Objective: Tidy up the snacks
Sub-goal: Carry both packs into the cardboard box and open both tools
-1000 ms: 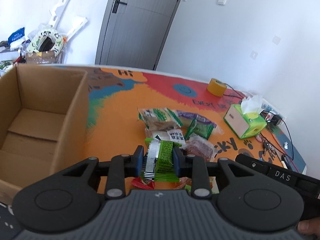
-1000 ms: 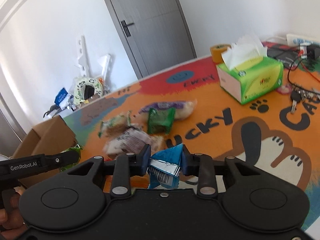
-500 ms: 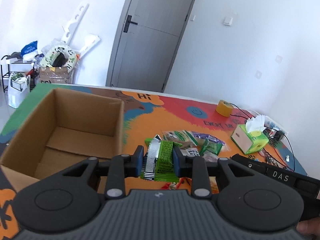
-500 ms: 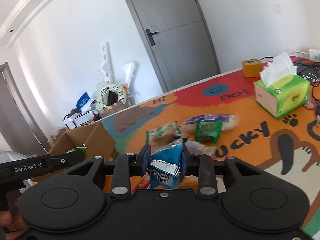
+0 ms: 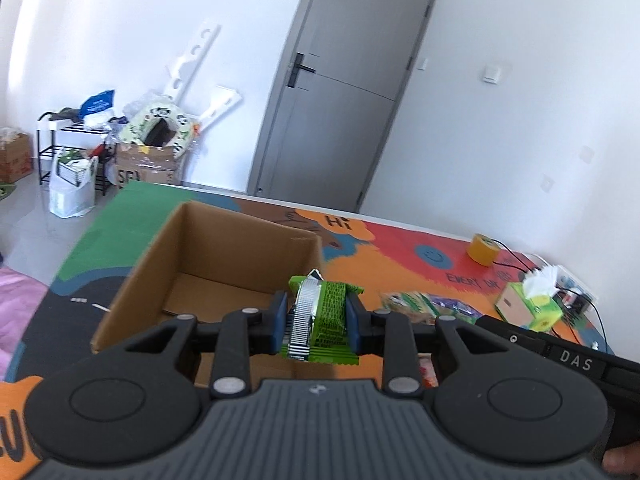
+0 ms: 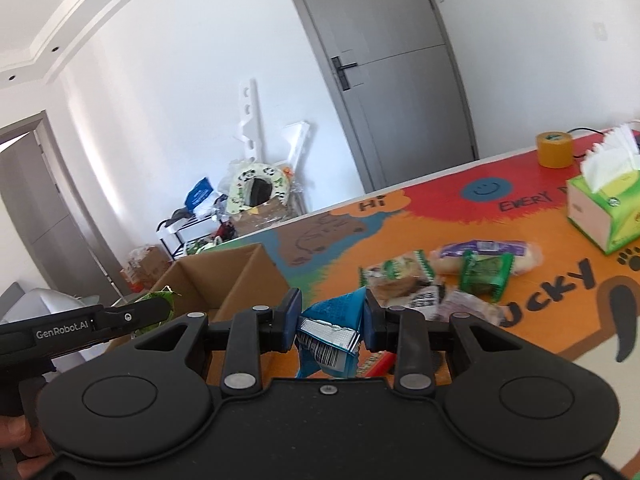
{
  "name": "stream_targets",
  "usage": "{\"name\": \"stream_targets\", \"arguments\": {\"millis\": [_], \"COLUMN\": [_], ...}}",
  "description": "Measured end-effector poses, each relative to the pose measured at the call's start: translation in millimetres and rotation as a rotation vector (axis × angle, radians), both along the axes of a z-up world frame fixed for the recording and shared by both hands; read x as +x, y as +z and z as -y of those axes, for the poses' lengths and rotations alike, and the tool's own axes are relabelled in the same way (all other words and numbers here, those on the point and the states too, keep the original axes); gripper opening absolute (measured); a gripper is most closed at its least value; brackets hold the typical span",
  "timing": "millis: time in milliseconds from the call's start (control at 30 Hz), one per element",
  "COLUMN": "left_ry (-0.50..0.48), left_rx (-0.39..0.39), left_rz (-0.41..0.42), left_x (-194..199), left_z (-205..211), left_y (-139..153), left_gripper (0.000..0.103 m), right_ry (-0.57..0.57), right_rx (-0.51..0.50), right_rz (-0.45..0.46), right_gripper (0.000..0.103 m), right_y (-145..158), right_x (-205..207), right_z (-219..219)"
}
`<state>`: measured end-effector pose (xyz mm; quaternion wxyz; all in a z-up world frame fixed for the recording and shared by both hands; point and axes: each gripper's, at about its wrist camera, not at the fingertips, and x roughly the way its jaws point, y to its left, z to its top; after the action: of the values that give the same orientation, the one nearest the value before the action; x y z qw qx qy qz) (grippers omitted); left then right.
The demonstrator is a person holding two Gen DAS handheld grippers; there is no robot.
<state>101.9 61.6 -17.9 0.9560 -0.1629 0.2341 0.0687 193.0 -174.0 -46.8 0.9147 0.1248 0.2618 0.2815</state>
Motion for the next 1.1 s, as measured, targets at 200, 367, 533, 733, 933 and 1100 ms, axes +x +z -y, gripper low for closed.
{"name": "stream_targets", "arguments": {"millis": [200,367,533,733,933,1100], "left_ry": [0.053,0.074,0.099,0.144,0.14,0.182], "left_rx": [0.001,-0.003,0.004,0.023,0.023,0.013], "left_rz": [-0.002,-0.023,-0.056,-0.089,-0.092,-0.092], "left_x": [-8.4,-5.9,1.2,0.2,-8.7,-16.4], "left_z": [-22.9,-41.3,-57.7,-68.5,-74.4,-80.7], "left_y": [0.7,-6.6,-17.4,-20.3,-11.6,-7.4], "left_gripper": [0.029,0.029,0.029,0.033,0.041,0.051], "right_ry": [0.057,0.124,0.174,0.239,0.274,0.289], "right_rx": [0.004,0.014,-0.005,0.004,0.021,0.027], "right_rz": [0.015,0.01,0.006,0.018,0.002,-0.02], "right_gripper": [0.032,0.032,0.032,0.032,0.032,0.041], "right_y": [8.0,11.6,9.9,8.4,8.5,7.7], "right_x": [-0.1,3.7,6.3,7.1,9.9,9.1], "right_z": [-25.0,-48.0,-75.3,-99.3,-114.8,-121.9]}}
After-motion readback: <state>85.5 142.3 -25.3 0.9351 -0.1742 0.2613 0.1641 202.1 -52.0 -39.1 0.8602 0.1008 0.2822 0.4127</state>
